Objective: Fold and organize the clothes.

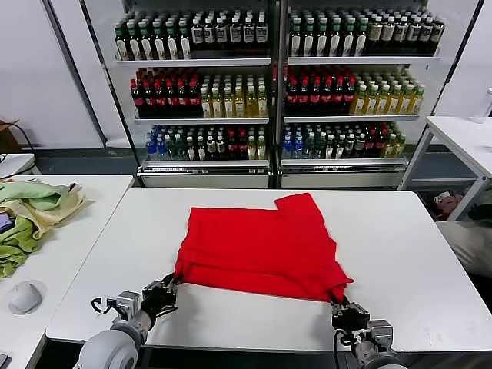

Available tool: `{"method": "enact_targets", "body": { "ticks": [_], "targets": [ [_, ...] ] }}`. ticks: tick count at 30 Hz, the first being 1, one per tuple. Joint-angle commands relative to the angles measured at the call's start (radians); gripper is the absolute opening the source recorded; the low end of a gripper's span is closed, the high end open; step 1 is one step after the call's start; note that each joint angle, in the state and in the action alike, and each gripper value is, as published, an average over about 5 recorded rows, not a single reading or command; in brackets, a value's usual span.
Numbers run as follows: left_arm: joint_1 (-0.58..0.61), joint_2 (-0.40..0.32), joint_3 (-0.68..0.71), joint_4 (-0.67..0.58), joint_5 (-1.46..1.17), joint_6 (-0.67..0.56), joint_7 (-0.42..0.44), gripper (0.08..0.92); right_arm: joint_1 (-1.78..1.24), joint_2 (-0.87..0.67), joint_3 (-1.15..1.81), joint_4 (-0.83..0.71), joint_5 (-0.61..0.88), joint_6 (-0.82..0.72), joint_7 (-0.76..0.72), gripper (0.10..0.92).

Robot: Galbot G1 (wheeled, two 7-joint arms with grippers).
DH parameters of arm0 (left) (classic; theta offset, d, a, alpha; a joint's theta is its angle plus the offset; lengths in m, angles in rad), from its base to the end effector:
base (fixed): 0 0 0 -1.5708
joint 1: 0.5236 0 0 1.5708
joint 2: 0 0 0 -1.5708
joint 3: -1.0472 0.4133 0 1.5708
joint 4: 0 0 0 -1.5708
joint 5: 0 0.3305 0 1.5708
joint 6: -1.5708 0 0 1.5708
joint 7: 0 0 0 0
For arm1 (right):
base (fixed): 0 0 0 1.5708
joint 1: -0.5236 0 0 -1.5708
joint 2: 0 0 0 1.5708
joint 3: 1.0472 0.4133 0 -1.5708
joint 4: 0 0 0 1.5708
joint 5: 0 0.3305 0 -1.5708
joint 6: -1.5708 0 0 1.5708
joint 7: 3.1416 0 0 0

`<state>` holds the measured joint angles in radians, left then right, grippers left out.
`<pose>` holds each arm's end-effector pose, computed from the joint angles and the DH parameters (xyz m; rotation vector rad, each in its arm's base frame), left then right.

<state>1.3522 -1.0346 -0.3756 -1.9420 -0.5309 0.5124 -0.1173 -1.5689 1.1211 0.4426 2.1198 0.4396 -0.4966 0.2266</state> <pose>0.2078 0.1109 -0.3542 -0.2702 -2.5649 -0.0576 0.1306 -0.0841 -0.3367 0.1163 -2.5933 0.0608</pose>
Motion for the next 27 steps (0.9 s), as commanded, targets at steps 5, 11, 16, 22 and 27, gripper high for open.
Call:
{"method": "enact_targets", "body": {
  "ticks": [5, 11, 16, 22, 27],
  "targets": [
    [0.267, 0.077, -0.090, -0.240, 0.025, -0.008, -0.017, 0.095, -0.129, -0.053, 0.090, 0.147, -0.047, 0.004, -0.052, 0.146],
    [0.391, 0.112, -0.155, -0.298, 0.026, -0.027, -0.003, 0.089, -0.257, -0.071, 0.115, 0.213, -0.074, 0.016, -0.058, 0.146],
    [0.405, 0.097, -0.145, -0.318, 0.057, -0.027, -0.010, 0.089, -0.290, -0.058, 0.096, 0.207, -0.101, 0.040, -0.046, 0.146],
    [0.404, 0.102, -0.166, -0.309, 0.056, 0.002, 0.028, 0.089, -0.295, -0.052, 0.092, 0.190, -0.113, 0.050, -0.021, 0.146],
    [0.404, 0.097, -0.175, -0.349, 0.055, 0.034, 0.045, 0.105, -0.304, -0.053, 0.094, 0.230, -0.113, 0.034, -0.024, 0.253]
  ]
}}
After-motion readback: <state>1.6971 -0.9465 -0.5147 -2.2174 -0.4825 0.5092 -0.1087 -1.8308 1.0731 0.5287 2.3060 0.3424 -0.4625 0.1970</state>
